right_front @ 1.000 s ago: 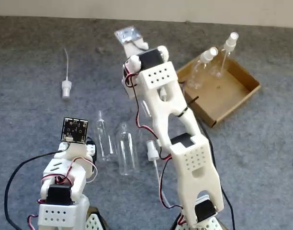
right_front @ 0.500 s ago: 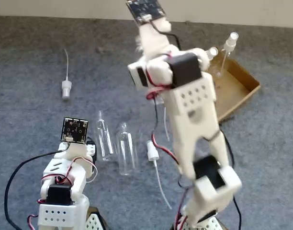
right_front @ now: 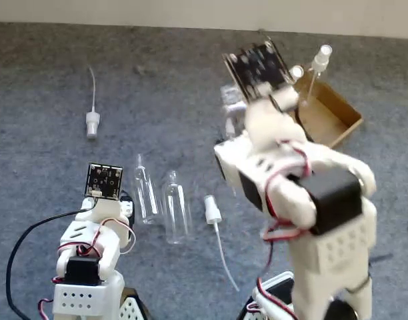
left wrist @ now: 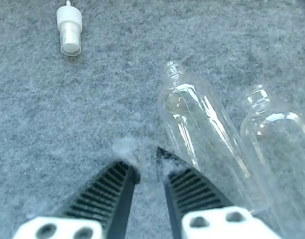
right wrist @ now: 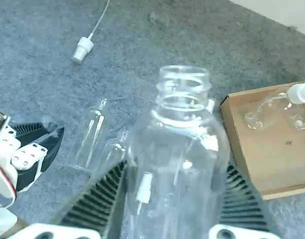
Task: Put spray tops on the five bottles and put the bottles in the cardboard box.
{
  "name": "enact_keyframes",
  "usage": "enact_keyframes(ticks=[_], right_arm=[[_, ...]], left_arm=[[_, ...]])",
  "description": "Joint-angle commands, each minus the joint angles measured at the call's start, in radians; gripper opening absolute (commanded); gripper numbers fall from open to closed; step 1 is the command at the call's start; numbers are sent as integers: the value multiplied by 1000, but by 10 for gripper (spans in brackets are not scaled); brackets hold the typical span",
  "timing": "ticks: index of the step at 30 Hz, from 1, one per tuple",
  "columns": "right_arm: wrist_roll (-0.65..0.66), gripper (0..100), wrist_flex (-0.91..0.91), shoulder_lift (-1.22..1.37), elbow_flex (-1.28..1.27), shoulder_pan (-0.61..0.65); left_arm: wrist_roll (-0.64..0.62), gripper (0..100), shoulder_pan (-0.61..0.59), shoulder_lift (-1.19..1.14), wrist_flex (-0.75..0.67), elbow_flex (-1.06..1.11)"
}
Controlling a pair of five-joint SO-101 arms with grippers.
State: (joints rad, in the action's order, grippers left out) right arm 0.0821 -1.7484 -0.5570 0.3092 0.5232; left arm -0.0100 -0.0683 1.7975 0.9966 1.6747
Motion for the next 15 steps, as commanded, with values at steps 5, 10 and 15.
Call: enact_keyframes(ticks=[5,10,15], right_arm=[[-5,192,-5,-255,-217,-12],[-6,192,166,-406,-509,-12],[-11,192,456,-565,-897,-12]], left_arm=[[11,7,-4,15,-21,21],[11,8,-4,15,-21,21],[11,8,-4,15,-21,21]])
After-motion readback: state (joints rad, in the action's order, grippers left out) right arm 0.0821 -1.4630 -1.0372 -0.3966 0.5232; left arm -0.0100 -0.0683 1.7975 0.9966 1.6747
